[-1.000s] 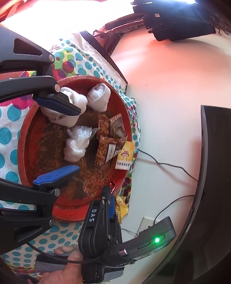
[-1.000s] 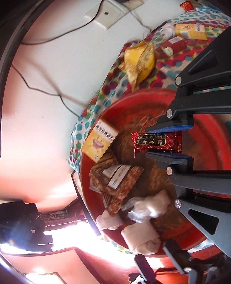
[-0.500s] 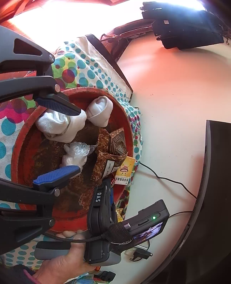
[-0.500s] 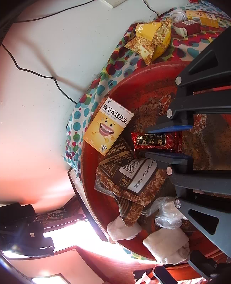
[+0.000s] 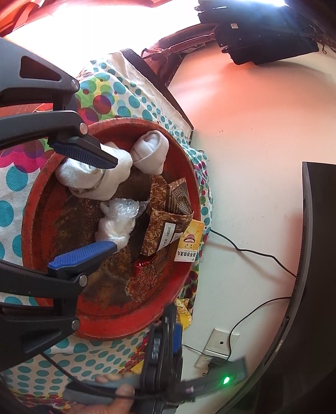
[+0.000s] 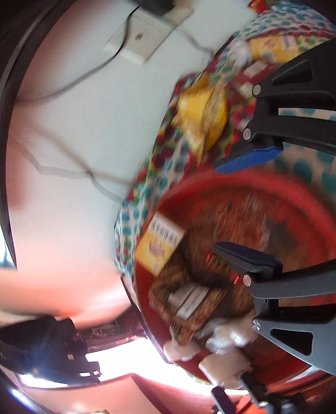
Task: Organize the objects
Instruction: 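Grasp the large yellow medicine box with the right tool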
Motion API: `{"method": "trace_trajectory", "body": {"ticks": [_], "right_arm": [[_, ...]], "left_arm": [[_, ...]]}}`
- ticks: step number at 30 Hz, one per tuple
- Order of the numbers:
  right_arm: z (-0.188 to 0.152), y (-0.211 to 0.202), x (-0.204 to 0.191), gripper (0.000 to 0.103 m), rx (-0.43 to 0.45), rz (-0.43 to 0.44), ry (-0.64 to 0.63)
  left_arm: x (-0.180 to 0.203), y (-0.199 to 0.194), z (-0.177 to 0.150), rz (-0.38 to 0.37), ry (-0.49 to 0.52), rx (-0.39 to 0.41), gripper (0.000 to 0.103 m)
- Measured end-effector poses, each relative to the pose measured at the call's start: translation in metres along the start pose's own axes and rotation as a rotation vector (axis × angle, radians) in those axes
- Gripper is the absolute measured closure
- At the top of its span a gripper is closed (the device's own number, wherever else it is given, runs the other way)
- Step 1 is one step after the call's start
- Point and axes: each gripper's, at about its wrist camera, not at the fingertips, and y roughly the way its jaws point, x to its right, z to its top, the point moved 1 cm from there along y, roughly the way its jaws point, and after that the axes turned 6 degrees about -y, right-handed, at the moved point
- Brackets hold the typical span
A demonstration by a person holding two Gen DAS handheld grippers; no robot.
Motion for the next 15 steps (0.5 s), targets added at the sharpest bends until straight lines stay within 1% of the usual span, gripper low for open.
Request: {"method": "trace_trajectory", "body": {"ticks": [2, 4, 6, 9, 12, 15], "right_arm": [[-0.019, -0.006, 0.034, 0.050, -0.016, -0.057, 0.062], [-0.042, -0.012, 0.071, 0.050, -0.032, -0.132, 0.124], [-0.065, -0.019, 0.099, 0.049, -0.050, -0.207, 0.163], [-0.096, -0.028, 0.140, 0.049, -0.071, -0.281, 0.229], [-0.117, -0.030, 0.168, 0.049, -0.084, -0.316, 0.281], [-0.127, -0.027, 0.186, 0.044, -0.086, -0.318, 0.305]], "left_arm": [[0.003, 0.001, -0.002, -0.001, 0.012, -0.001, 0.043], [0.007, 0.000, -0.004, 0.001, 0.030, -0.001, 0.043], [0.011, 0.000, -0.006, 0.004, 0.048, 0.002, 0.043], [0.017, 0.000, -0.009, 0.003, 0.075, 0.002, 0.043], [0.023, 0.000, -0.012, 0.002, 0.101, -0.001, 0.043], [0.028, 0.001, -0.016, 0.010, 0.130, 0.000, 0.043]]}}
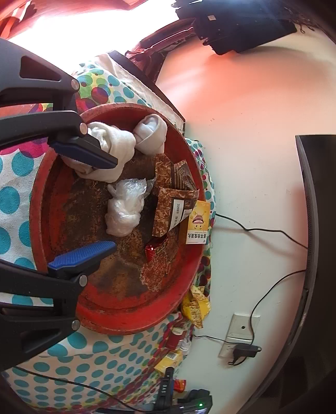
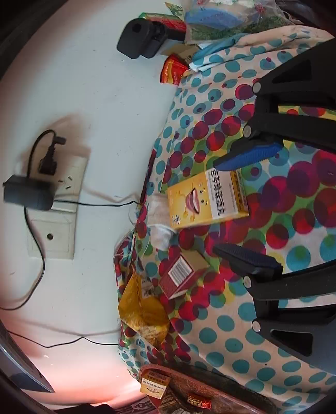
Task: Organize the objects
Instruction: 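Grasp the large yellow medicine box with the right tool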
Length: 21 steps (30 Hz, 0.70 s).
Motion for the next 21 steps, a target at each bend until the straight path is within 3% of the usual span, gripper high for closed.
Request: {"method": "trace_trajectory", "body": {"ticks": [3, 21], "right_arm": [[-0.001, 0.010, 0.007, 0.035, 0.000, 0.003, 0.001], [0.002, 0.057, 0.013, 0.034, -0.106, 0.090, 0.006]], "left_arm": [[0.005, 0.001, -0.003, 0.005, 0.026, 0.016, 0.043], [0.020, 0.018, -0.018, 0.020, 0.131, 0.026, 0.043]]}}
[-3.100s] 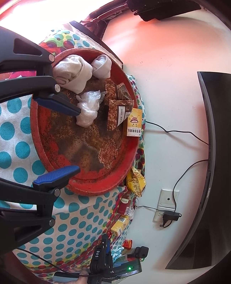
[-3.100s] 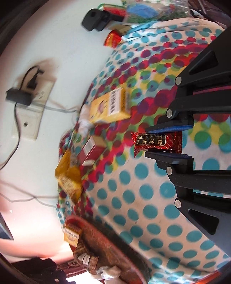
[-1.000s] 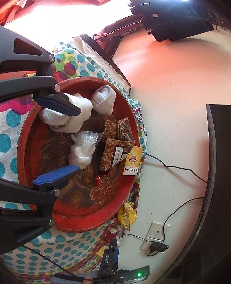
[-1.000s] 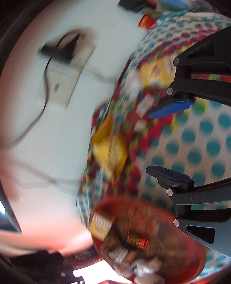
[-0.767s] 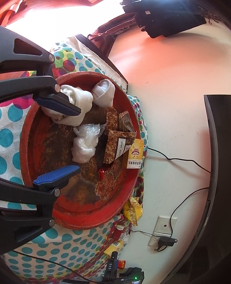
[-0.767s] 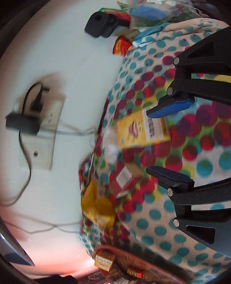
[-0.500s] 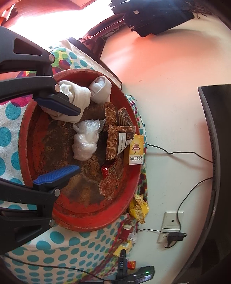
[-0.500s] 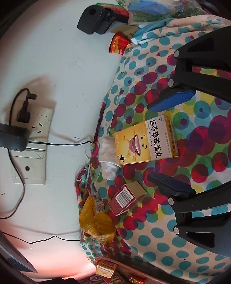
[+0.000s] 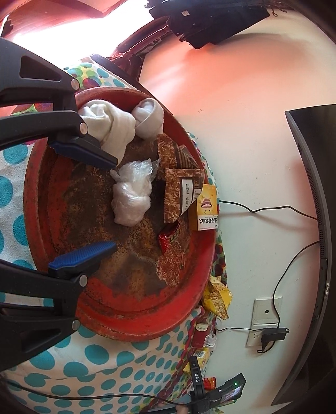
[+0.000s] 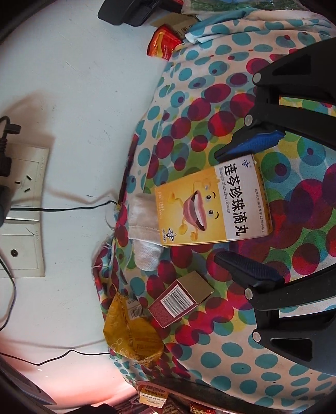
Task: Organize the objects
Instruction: 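Grasp the large yellow medicine box with the right tool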
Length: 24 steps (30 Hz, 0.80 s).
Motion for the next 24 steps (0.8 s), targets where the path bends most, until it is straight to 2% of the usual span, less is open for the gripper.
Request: {"method": "trace_trajectory", "body": {"ticks": [6, 14, 16, 24], "right_arm": [[-0.001, 0.003, 0.005, 0.033, -0.014, 0.032, 0.026], [-0.001, 0.004, 0.005, 0.028, -0.020, 0.025, 0.029], [-0.001, 0.005, 0.005, 0.013, -0.028, 0.031, 0.025], [-0.001, 0.010, 0.004, 0.000, -0.050, 0.041, 0.023]], "left_arm": [[-0.005, 0.002, -0.001, -0.016, -0.037, -0.005, 0.041], [-0.012, 0.004, -0.003, -0.026, -0.102, -0.003, 0.034], [-0.015, 0.004, -0.004, -0.032, -0.121, -0.005, 0.034], [-0.015, 0.001, -0.007, -0.022, -0.126, 0.030, 0.033]]}}
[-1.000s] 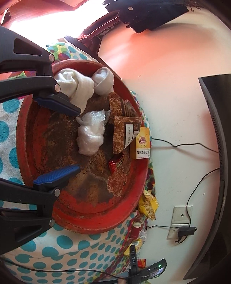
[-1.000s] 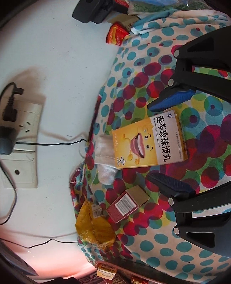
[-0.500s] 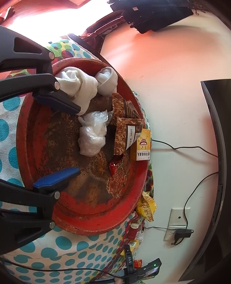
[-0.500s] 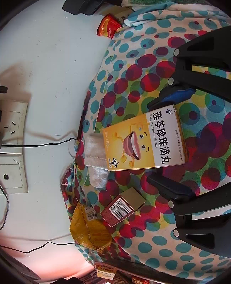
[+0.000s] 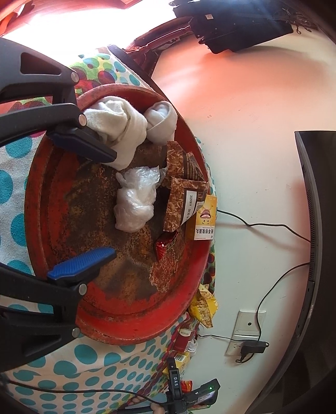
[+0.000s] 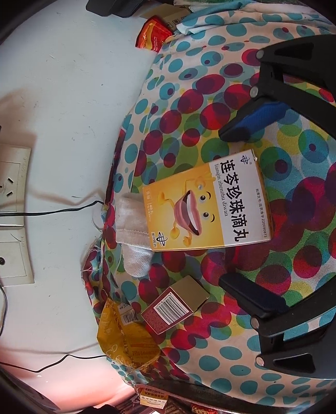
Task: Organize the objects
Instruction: 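Grasp the large yellow medicine box with the right tool, then grasp the small red box with the left tool while the right tool holds the yellow box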
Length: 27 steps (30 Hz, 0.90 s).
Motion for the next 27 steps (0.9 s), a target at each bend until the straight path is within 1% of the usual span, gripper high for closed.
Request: {"method": "trace_trajectory", "body": {"ticks": [6, 7, 8, 9, 10, 11, 13, 15, 17, 19, 21, 23, 25, 27], "right_arm": [[0.000, 0.006, -0.003, 0.001, -0.001, -0.003, -0.002], [0.000, 0.006, -0.004, 0.005, 0.001, -0.002, -0.003], [0.001, 0.006, -0.005, 0.011, 0.007, 0.000, -0.007], [0.001, 0.004, -0.007, 0.036, 0.024, 0.000, -0.012], [0.000, 0.001, -0.008, 0.054, 0.043, 0.000, -0.017], [0.000, 0.000, -0.009, 0.054, 0.056, 0.003, -0.020], [0.000, 0.003, -0.010, 0.054, 0.052, 0.003, -0.020], [0.001, 0.003, -0.010, 0.055, 0.053, 0.004, -0.020], [-0.002, 0.003, -0.010, 0.055, 0.057, 0.005, -0.025], [-0.013, -0.010, -0.006, 0.055, 0.057, 0.002, -0.030], [-0.025, -0.024, 0.001, 0.055, 0.061, 0.008, -0.031], [-0.037, -0.034, 0.015, 0.055, 0.061, 0.010, -0.025], [-0.045, -0.045, 0.029, 0.055, 0.057, 0.018, -0.018], [-0.055, -0.053, 0.038, 0.054, 0.058, 0.023, -0.010]], "left_arm": [[0.003, 0.001, 0.005, 0.030, 0.006, -0.054, 0.033], [0.005, 0.000, 0.005, 0.042, 0.020, -0.058, 0.033], [0.008, -0.002, 0.007, 0.064, 0.043, -0.058, 0.033], [0.011, -0.004, 0.008, 0.082, 0.064, -0.054, 0.033], [0.015, -0.008, 0.010, 0.092, 0.088, -0.046, 0.033], [0.018, -0.011, 0.011, 0.095, 0.105, -0.037, 0.033], [0.028, -0.020, 0.018, 0.096, 0.142, -0.008, 0.033], [0.039, -0.026, 0.028, 0.092, 0.169, 0.001, 0.033], [0.050, -0.030, 0.040, 0.062, 0.175, 0.006, 0.033], [0.063, -0.030, 0.053, 0.016, 0.164, -0.007, 0.033], [0.078, -0.028, 0.065, -0.035, 0.144, -0.027, 0.033], [0.098, -0.020, 0.077, -0.080, 0.127, -0.068, 0.033], [0.124, -0.011, 0.089, -0.141, 0.118, -0.119, 0.033], [0.155, 0.000, 0.099, -0.167, 0.128, -0.171, 0.033]]}}
